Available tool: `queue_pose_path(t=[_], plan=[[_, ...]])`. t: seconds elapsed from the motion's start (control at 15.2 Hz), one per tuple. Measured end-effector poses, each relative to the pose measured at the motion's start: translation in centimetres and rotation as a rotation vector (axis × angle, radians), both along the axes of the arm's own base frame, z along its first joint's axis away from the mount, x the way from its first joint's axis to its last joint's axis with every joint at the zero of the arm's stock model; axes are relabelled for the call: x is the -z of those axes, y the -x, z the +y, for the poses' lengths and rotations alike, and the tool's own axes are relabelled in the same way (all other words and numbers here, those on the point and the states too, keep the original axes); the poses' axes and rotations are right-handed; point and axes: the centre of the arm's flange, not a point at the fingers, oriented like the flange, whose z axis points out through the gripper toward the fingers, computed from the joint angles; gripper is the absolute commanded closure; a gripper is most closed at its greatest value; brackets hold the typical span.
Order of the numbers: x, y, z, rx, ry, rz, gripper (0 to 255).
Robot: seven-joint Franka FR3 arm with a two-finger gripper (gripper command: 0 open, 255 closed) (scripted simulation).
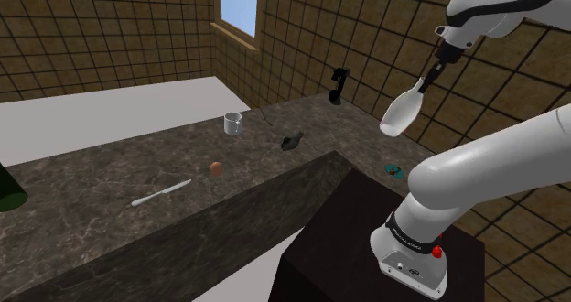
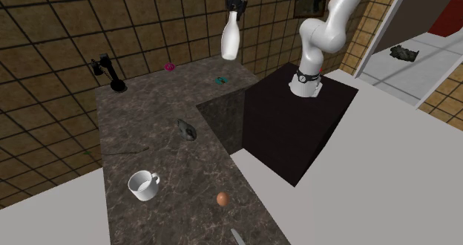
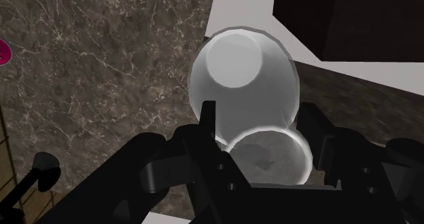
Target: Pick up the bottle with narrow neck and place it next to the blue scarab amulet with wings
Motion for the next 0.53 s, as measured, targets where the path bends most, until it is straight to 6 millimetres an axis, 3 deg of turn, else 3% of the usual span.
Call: queue_pose_path(t=[0.53], plan=[[0.2,8.7,-5.6,0.0,-0.001,0.0,255]])
